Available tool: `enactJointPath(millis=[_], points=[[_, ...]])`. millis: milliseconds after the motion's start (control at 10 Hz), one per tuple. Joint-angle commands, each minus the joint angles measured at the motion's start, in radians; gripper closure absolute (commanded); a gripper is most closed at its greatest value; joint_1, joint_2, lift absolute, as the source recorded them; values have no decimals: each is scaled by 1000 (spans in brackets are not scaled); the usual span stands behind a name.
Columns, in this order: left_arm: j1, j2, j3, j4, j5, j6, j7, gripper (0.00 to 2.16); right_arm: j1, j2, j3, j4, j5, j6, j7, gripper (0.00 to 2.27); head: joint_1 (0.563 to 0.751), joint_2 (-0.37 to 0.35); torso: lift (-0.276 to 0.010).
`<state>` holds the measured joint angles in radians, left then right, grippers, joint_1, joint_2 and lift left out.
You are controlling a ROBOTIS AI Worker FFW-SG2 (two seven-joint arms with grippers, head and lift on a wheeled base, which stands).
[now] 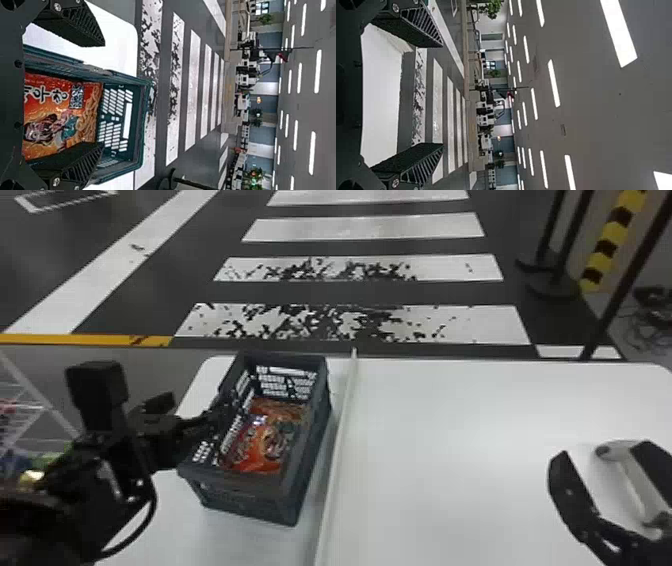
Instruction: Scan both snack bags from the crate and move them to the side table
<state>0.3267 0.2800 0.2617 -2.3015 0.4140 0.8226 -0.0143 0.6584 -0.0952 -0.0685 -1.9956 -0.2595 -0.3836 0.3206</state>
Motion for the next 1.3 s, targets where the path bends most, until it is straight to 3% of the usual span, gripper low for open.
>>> enactJointPath(millis=[0,300,800,1200], points=[[-78,1,-33,82,-6,14,0,184,6,-3,-1,-5,0,-1,0,107,695,134,-95],[-201,-1,-134,198,-46,73,2,228,21,-18,-5,-25,0,6,0,107,695,119,-95],[-382,-35,-243,396,-99,158,19,228,43,-38,-14,-34,-3,9,0,107,695,59,-95],[-437,-44,-277,484,-123,183,28,232,43,-52,-16,-35,-6,9,-3,107,695,40,-95]])
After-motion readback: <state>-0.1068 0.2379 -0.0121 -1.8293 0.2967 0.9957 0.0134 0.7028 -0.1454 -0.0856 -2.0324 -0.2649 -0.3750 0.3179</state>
